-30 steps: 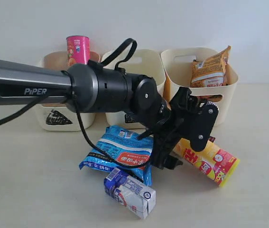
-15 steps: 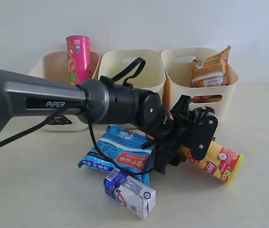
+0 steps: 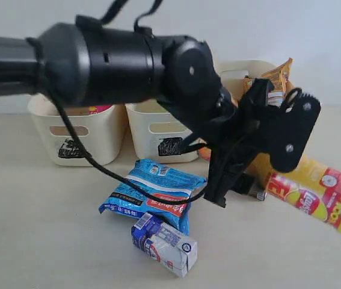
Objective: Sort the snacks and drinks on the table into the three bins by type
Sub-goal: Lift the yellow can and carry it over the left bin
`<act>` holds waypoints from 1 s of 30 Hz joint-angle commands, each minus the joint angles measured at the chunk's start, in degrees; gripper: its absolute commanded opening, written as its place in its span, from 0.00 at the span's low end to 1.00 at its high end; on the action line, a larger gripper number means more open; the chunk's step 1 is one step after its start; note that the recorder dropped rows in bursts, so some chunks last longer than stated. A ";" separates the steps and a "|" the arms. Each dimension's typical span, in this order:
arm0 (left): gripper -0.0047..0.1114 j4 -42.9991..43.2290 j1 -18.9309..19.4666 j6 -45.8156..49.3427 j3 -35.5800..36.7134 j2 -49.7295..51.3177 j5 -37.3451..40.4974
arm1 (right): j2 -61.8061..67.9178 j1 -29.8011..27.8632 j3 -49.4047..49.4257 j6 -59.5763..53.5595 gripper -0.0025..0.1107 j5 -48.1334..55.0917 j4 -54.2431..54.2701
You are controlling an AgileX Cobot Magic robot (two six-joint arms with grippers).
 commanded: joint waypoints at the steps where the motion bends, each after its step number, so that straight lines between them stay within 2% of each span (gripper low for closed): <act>1: 0.08 -2.03 -0.31 -16.90 -0.13 -7.47 4.85 | -0.30 -0.05 0.24 -0.13 0.03 -0.35 0.11; 9: 0.08 4.33 2.14 -45.93 -0.13 -20.56 6.15 | -0.30 -0.05 0.24 -0.13 0.03 -0.22 0.15; 12: 0.08 9.19 5.08 -56.48 -0.13 -23.66 7.91 | -0.30 -0.05 0.24 -0.13 0.03 -0.22 0.15; 17: 0.08 15.92 12.24 -72.13 -0.13 -26.57 10.16 | -0.30 -0.05 0.24 -0.13 0.03 -0.22 0.15; 30: 0.08 15.68 31.75 -84.34 -0.13 -26.74 8.85 | -0.30 -0.05 0.24 -0.13 0.03 -0.22 0.15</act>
